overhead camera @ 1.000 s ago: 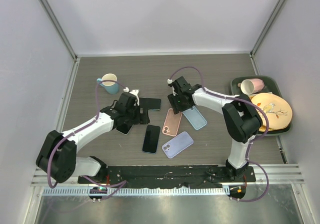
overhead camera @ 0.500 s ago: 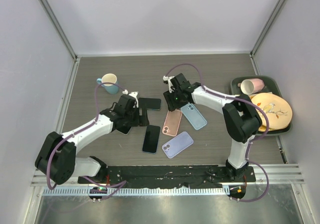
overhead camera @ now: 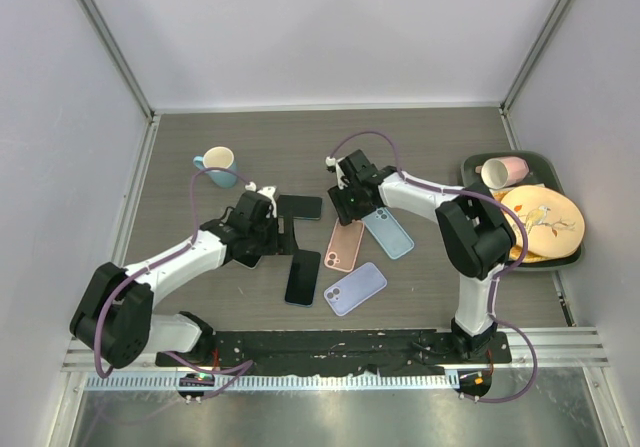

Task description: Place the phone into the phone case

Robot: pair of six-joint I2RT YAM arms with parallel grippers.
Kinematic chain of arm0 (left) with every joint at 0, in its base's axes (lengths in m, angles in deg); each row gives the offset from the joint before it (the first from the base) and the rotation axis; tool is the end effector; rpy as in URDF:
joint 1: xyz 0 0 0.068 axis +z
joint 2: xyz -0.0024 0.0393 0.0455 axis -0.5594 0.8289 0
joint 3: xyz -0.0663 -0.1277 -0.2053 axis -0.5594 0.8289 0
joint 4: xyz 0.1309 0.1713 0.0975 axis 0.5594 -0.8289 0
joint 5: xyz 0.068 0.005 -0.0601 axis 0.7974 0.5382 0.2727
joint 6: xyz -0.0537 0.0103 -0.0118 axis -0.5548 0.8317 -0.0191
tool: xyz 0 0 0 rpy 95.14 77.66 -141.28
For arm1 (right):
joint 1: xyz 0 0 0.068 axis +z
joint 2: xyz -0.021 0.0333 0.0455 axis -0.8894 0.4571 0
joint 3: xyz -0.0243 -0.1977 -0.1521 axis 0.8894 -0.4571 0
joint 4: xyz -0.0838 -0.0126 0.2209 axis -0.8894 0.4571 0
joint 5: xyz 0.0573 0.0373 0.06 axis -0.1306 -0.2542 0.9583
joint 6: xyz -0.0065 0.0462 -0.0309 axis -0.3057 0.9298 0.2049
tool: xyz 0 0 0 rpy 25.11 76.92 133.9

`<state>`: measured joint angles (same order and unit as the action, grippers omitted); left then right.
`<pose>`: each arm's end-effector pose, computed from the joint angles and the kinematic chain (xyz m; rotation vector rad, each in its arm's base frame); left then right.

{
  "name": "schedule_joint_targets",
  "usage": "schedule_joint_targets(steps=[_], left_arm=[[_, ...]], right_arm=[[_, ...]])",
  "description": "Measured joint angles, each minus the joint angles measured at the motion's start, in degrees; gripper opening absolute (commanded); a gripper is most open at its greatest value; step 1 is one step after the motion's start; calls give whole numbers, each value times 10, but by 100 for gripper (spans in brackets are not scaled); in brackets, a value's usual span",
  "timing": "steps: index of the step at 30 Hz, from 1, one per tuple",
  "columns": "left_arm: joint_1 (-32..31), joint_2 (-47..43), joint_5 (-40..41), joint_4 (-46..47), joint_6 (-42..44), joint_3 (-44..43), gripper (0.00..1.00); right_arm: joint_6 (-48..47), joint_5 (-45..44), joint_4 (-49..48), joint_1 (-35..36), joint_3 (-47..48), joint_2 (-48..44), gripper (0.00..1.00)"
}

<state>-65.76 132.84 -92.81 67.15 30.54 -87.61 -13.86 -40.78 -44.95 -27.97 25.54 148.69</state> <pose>0.2005 -0.1272 0.1805 0.0393 2.5634 -0.5339 0.2994 0.2111 0.1622 -0.7419 2.5722 0.2977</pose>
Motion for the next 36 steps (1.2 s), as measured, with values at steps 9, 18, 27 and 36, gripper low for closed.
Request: schedule_joint_targets(steps=[9, 18, 27, 36], left_arm=[[0, 0, -2, 7, 0, 5, 81], [0, 0, -2, 7, -2, 7, 81], [0, -7, -1, 6, -2, 7, 81], [0, -11, 11, 5, -2, 7, 81]], right_arm=[[0, -27, -6, -1, -1, 0, 50], [0, 8, -28, -6, 0, 15, 1], [30, 54, -31, -35, -7, 11, 1], [83, 143, -65, -127, -56, -84, 1]])
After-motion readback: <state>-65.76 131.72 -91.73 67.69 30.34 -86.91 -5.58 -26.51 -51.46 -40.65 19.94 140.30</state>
